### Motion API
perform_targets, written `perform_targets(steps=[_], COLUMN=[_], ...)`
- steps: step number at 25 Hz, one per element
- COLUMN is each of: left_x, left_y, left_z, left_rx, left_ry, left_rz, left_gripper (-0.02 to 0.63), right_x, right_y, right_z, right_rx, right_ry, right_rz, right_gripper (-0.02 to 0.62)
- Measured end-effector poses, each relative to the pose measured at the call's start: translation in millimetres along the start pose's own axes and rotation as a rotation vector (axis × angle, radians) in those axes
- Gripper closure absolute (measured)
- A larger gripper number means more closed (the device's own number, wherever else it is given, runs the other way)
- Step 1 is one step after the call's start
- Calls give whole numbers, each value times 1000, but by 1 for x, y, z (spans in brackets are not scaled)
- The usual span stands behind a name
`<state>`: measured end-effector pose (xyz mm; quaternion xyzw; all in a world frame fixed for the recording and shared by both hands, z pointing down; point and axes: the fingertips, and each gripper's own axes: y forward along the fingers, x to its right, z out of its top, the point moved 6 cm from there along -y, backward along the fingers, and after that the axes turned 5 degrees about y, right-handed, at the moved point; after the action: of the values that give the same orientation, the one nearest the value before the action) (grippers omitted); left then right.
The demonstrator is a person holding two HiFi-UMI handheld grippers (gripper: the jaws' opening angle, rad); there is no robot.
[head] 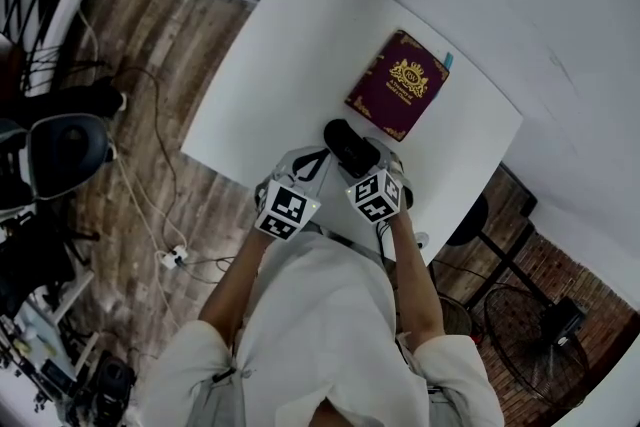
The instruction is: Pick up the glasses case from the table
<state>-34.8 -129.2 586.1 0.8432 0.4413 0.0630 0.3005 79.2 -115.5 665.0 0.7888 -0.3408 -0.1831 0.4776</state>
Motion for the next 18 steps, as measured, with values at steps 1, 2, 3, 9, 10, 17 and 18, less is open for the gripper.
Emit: perform_targets(steps=[1,2,3,9,10,17,18], left_x=[-1,-1,-1,-1,0,1,1], left_y=[0,-1,-2,-5,-5,-11,-11], left_z=[0,0,0,-1,-1,0,1], left_rx=[0,1,2,10,10,20,23], left_ry=[0,0,0,7,9,32,36], left_rz=[0,0,1,2,1,0,-1], left_gripper=[588,588,588,588,588,588,587], right_x=[0,0,1,0,0,-1,0], right_y=[2,4,6,8,7,-11,-15], right_z=[0,-1,-1,-2,-2,0,1], right_rx=[-8,-17,-25,-21,-12,84,99], right_ry=[-1,0,1,19,35,151,164], right_rz=[2,4,4,-11,-10,-32,-39], right_gripper=[246,242,242,250,253,261,261])
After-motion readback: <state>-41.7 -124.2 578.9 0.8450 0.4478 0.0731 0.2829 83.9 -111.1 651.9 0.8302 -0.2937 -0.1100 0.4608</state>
